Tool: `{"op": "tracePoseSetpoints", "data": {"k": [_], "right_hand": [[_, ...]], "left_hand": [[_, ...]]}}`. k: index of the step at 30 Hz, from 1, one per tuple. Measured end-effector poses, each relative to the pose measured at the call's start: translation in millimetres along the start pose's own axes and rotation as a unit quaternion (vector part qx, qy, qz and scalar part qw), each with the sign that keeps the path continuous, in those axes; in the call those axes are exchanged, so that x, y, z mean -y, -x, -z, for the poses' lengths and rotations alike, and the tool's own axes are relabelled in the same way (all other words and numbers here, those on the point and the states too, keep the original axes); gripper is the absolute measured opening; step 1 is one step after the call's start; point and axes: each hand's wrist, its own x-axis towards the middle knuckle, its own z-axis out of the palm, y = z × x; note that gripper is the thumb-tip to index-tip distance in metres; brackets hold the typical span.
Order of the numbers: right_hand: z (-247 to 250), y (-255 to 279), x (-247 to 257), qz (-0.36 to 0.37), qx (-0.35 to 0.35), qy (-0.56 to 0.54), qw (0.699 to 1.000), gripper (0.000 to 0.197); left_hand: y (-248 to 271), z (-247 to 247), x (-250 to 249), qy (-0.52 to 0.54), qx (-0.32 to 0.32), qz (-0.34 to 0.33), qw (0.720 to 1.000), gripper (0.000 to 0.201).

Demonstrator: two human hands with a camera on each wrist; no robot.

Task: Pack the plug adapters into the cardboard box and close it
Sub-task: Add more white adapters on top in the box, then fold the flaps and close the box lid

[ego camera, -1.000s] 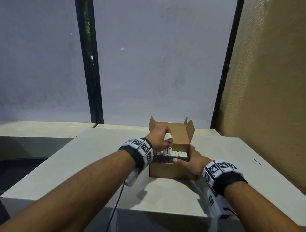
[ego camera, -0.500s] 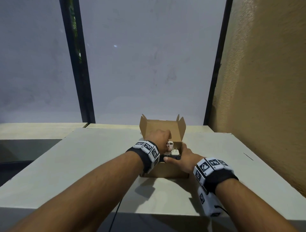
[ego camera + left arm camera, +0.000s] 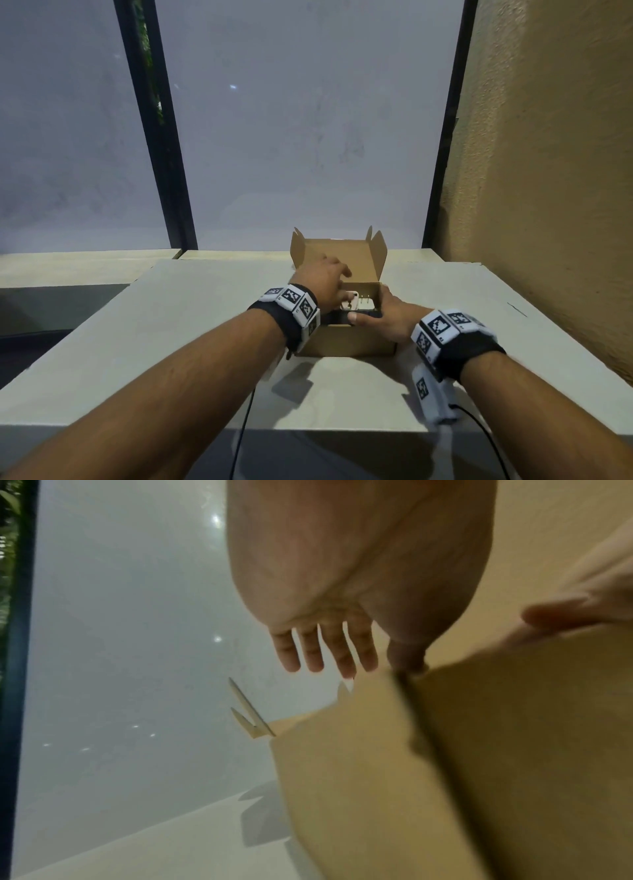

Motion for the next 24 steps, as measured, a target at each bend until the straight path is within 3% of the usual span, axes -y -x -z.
{"op": "tracePoseSetpoints", "data": {"k": [2,3,5,6,10,13,18,21,24], "right_hand": [[15.7,8.2,4.9,0.023,0.053,0.011,0.998,0.146],[26.2,12.5,7.8,0.022,0.072,0.030,0.997,0.126],[46.4,13.2,8.6,-0.005,0.051,0.047,0.998,0.089],[54.6,9.9,6.5,-0.018,0.018,0.062,0.998,0.087],[76.6,-8.4,8.7,-0.045,-0.072,0.026,0.996,0.088],[79.8,-15.2,21.8,-0.055,-0.101,-0.025,0.993,0.090],[63.1,-18.4,33.9,-0.051,-0.105,-0.067,0.991,0.096],[59.2,-15.0,36.6,-0.042,-0.114,-0.124,0.985,0.099],[61.1,-7.4,36.9,-0.046,-0.128,-0.166,0.977,0.104]], "left_hand": [[5.4,11.6,13.2,0.033,-0.073,0.009,0.997,0.042],[8.1,18.8,20.9,0.060,-0.102,0.028,0.993,0.042],[10.8,29.5,38.9,0.129,-0.129,0.087,0.979,0.044],[11.6,33.3,47.2,0.170,-0.132,0.127,0.968,0.047],[9.2,34.8,65.5,0.364,-0.070,0.286,0.883,0.068],[4.2,31.0,60.1,0.444,-0.034,0.306,0.842,0.075],[0.9,30.0,53.3,0.495,-0.011,0.298,0.816,0.089],[5.3,29.6,55.2,0.507,-0.010,0.282,0.815,0.100],[16.2,32.9,58.8,0.528,-0.007,0.262,0.808,0.098]]}}
